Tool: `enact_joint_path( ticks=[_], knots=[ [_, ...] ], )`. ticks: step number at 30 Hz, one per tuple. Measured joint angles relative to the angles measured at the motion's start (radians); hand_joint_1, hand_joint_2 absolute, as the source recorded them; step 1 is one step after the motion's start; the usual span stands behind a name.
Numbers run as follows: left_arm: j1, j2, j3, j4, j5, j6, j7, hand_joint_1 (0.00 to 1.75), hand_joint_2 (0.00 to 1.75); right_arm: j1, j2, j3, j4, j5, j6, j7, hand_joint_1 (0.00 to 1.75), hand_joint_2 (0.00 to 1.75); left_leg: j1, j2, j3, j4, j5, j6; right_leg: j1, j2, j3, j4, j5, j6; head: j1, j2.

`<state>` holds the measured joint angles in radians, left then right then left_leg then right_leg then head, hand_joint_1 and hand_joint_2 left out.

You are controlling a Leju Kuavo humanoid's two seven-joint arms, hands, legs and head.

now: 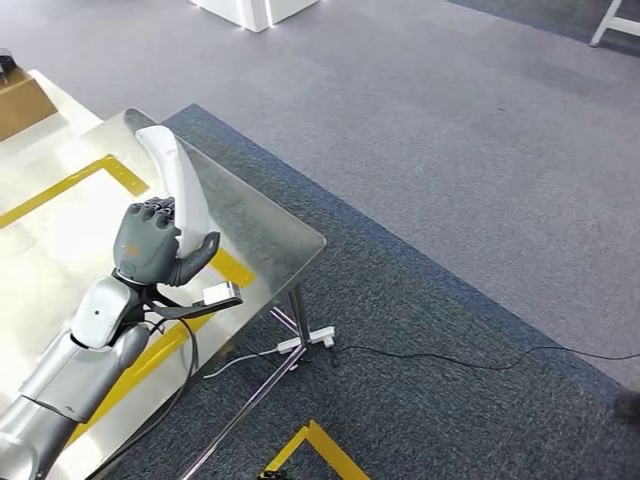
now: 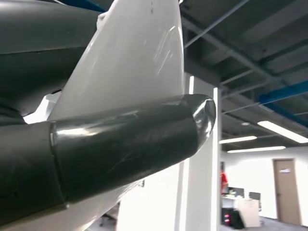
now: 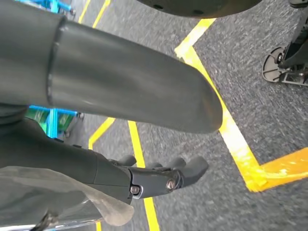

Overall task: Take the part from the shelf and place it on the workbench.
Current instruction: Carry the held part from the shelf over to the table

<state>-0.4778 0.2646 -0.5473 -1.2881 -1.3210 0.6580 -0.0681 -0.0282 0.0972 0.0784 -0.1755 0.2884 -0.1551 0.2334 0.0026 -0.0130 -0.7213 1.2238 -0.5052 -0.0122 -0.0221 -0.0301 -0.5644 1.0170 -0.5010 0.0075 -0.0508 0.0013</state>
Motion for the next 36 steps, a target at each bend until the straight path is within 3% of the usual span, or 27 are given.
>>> enact_joint_path(
  ticks=[1, 2, 4, 5, 7, 8, 10, 11, 12, 13, 14, 15, 16, 18, 20, 22, 23, 25, 27, 29, 30, 31, 33, 35, 36],
  knots=[
    [0.002, 0.002, 0.000, 0.002, 0.000, 0.001, 0.004, 1.75, 0.00, 0.001, 0.000, 0.000, 0.000, 0.004, -0.001, -0.002, 0.00, 0.00, 0.000, 0.018, 0.000, -0.001, 0.016, 0.002, 0.002, -0.025, 0.008, 0.000, -0.006, 0.000, 0.000, 0.000],
    [0.002, 0.005, 0.000, 0.003, 0.000, 0.001, 0.006, 1.75, 0.00, 0.000, 0.001, 0.001, 0.000, 0.006, -0.003, -0.002, 0.00, 0.00, -0.006, 0.044, 0.037, -0.074, 0.049, 0.008, 0.003, -0.038, 0.014, 0.000, -0.011, 0.002, 0.001, 0.000],
    [0.001, 0.009, 0.002, 0.003, 0.001, 0.002, 0.010, 1.75, 0.00, -0.001, 0.002, 0.004, 0.000, 0.009, -0.009, -0.003, 0.00, 0.00, -0.020, 0.086, 0.086, -0.174, 0.074, 0.023, 0.009, -0.061, 0.022, -0.001, -0.020, 0.010, 0.001, 0.000],
    [0.002, 0.011, 0.004, 0.003, 0.001, 0.002, 0.011, 1.75, 0.00, -0.002, 0.003, 0.006, 0.000, 0.010, -0.011, -0.003, 0.00, 0.00, -0.025, 0.095, 0.092, -0.190, 0.069, 0.028, 0.012, -0.073, 0.025, -0.003, -0.023, 0.015, 0.001, 0.000],
    [0.006, 0.017, 0.006, 0.004, 0.001, 0.002, 0.013, 1.75, 0.00, -0.004, 0.003, 0.010, 0.000, 0.011, -0.014, -0.002, 0.00, 0.00, -0.024, 0.072, 0.093, -0.199, 0.070, 0.037, 0.014, -0.097, 0.030, -0.007, -0.030, 0.025, 0.002, 0.000],
    [0.007, 0.020, 0.008, 0.004, 0.002, 0.002, 0.014, 1.75, 0.00, -0.005, 0.003, 0.012, 0.000, 0.012, -0.014, -0.003, 0.00, 0.00, -0.020, 0.059, 0.097, -0.205, 0.071, 0.041, 0.014, -0.087, 0.030, -0.003, -0.038, 0.031, 0.003, 0.000],
    [0.006, 0.022, 0.009, 0.004, 0.002, 0.001, 0.014, 1.75, 0.00, -0.005, 0.003, 0.015, 0.000, 0.015, -0.015, -0.003, 0.00, 0.00, -0.012, 0.034, 0.105, -0.216, 0.076, 0.052, 0.011, -0.033, 0.000, 0.063, -0.078, 0.039, 0.009, 0.000],
    [0.005, 0.022, 0.010, 0.004, 0.002, 0.000, 0.015, 1.75, 0.00, -0.004, 0.003, 0.015, 0.000, 0.016, -0.015, -0.003, 0.00, 0.00, -0.011, 0.023, 0.106, -0.216, 0.076, 0.055, 0.011, 0.000, -0.032, 0.127, -0.106, 0.041, 0.013, 0.000],
    [0.006, 0.021, 0.009, 0.005, 0.002, -0.001, 0.015, 1.75, 0.00, -0.004, 0.003, 0.016, 0.000, 0.017, -0.015, -0.003, 0.00, 0.00, -0.010, 0.009, 0.105, -0.216, 0.075, 0.058, 0.011, 0.017, -0.071, 0.198, -0.132, 0.042, 0.014, 0.000],
    [0.008, 0.021, 0.009, 0.006, 0.002, -0.002, 0.015, 1.75, 0.00, -0.002, 0.003, 0.017, 0.000, 0.018, -0.015, -0.003, 0.00, 0.00, -0.010, -0.005, 0.105, -0.216, 0.074, 0.060, 0.010, 0.024, -0.105, 0.254, -0.146, 0.043, 0.014, 0.000],
    [0.010, 0.021, 0.009, 0.008, 0.002, -0.003, 0.015, 1.75, 0.00, -0.001, 0.003, 0.017, 0.000, 0.019, -0.014, -0.003, 0.00, 0.00, -0.010, -0.020, 0.106, -0.215, 0.074, 0.060, 0.010, 0.027, -0.126, 0.278, -0.140, 0.044, 0.014, 0.000],
    [0.012, 0.020, 0.009, 0.009, 0.002, -0.004, 0.015, 1.75, 0.00, 0.001, 0.003, 0.018, 0.000, 0.021, -0.014, -0.003, 0.00, 0.00, -0.009, -0.036, 0.106, -0.213, 0.073, 0.059, 0.010, 0.029, -0.128, 0.262, -0.113, 0.044, 0.014, 0.000],
    [0.012, 0.020, 0.009, 0.009, 0.002, -0.004, 0.016, 1.75, 0.00, 0.001, 0.003, 0.018, 0.000, 0.022, -0.014, -0.003, 0.00, 0.00, -0.008, -0.053, 0.106, -0.211, 0.072, 0.057, 0.008, 0.035, -0.114, 0.213, -0.073, 0.044, 0.014, 0.000],
    [0.013, 0.020, 0.009, 0.010, 0.002, -0.005, 0.018, 1.75, 0.00, 0.000, 0.003, 0.019, 0.000, 0.025, -0.015, -0.004, 0.00, 0.00, -0.007, -0.080, 0.103, -0.202, 0.066, 0.049, 0.002, 0.074, -0.065, 0.085, -0.003, 0.040, 0.015, 0.000],
    [0.012, 0.021, 0.010, 0.011, 0.002, -0.005, 0.022, 1.75, 0.00, -0.001, 0.003, 0.021, 0.001, 0.027, -0.016, -0.004, 0.00, 0.00, -0.006, -0.101, 0.093, -0.194, 0.064, 0.037, -0.001, 0.104, -0.033, 0.019, 0.010, 0.033, 0.015, 0.000],
    [0.015, 0.022, 0.013, 0.011, -0.001, -0.004, 0.026, 1.75, 0.00, -0.002, 0.003, 0.023, 0.001, 0.030, -0.017, -0.005, 0.00, 0.00, -0.003, -0.120, 0.087, -0.193, 0.067, 0.027, 0.000, 0.092, -0.022, 0.009, 0.003, 0.023, 0.015, 0.000],
    [0.018, 0.023, 0.014, 0.011, -0.003, -0.002, 0.028, 1.75, 0.00, -0.002, 0.003, 0.023, 0.001, 0.033, -0.017, -0.006, 0.00, 0.00, -0.003, -0.114, 0.085, -0.190, 0.064, 0.021, -0.001, 0.081, -0.018, 0.006, 0.003, 0.018, 0.014, 0.000],
    [0.021, 0.027, 0.016, 0.011, -0.007, 0.002, 0.029, 1.75, 0.00, -0.002, 0.003, 0.023, 0.001, 0.037, -0.020, -0.007, 0.00, 0.00, -0.006, -0.065, 0.063, -0.140, 0.036, 0.009, -0.004, 0.057, -0.008, 0.000, 0.003, 0.005, 0.007, 0.000],
    [0.022, 0.028, 0.018, 0.011, -0.009, 0.004, 0.029, 1.75, 0.00, -0.001, 0.003, 0.023, 0.001, 0.039, -0.022, -0.009, 0.00, 0.00, -0.002, -0.011, 0.007, -0.022, -0.015, -0.001, -0.001, 0.032, 0.001, -0.001, -0.004, -0.003, 0.000, 0.000],
    [0.027, 0.027, 0.018, 0.011, -0.010, 0.005, 0.030, 1.75, 0.00, 0.001, 0.004, 0.024, 0.001, 0.040, -0.023, -0.009, 0.00, 0.00, 0.005, 0.002, -0.039, 0.065, -0.035, -0.005, -0.001, 0.003, 0.009, -0.001, -0.011, -0.006, 0.000, 0.000],
    [0.028, 0.027, 0.018, 0.011, -0.010, 0.005, 0.030, 1.75, 0.00, 0.001, 0.004, 0.024, 0.001, 0.040, -0.024, -0.009, 0.00, 0.00, 0.006, 0.005, -0.039, 0.060, -0.020, -0.006, -0.001, -0.010, 0.014, -0.001, -0.015, -0.005, 0.000, 0.000],
    [0.030, 0.027, 0.018, 0.011, -0.010, 0.005, 0.030, 1.75, 0.00, 0.001, 0.004, 0.024, 0.001, 0.040, -0.024, -0.010, 0.00, 0.00, 0.007, 0.011, -0.020, 0.019, 0.010, -0.005, -0.001, -0.023, 0.019, -0.001, -0.020, -0.003, 0.000, 0.000],
    [0.029, 0.028, 0.020, 0.011, -0.010, 0.005, 0.030, 1.75, 0.00, -0.001, 0.004, 0.024, 0.001, 0.041, -0.026, -0.011, 0.00, 0.00, -0.001, 0.058, 0.041, -0.106, 0.068, 0.003, 0.003, -0.047, 0.031, -0.001, -0.030, 0.004, 0.000, 0.000],
    [0.026, 0.028, 0.022, 0.011, -0.011, 0.005, 0.030, 1.75, 0.00, -0.002, 0.004, 0.024, 0.001, 0.042, -0.028, -0.012, 0.00, 0.00, -0.014, 0.102, 0.074, -0.178, 0.081, 0.015, 0.010, -0.069, 0.038, -0.002, -0.040, 0.016, 0.000, 0.000],
    [0.026, 0.028, 0.023, 0.011, -0.011, 0.005, 0.030, 1.75, 0.00, -0.002, 0.004, 0.024, 0.001, 0.043, -0.029, -0.013, 0.00, 0.00, -0.019, 0.104, 0.075, -0.184, 0.075, 0.020, 0.014, -0.082, 0.041, -0.004, -0.043, 0.021, 0.002, 0.000]
  ],
)
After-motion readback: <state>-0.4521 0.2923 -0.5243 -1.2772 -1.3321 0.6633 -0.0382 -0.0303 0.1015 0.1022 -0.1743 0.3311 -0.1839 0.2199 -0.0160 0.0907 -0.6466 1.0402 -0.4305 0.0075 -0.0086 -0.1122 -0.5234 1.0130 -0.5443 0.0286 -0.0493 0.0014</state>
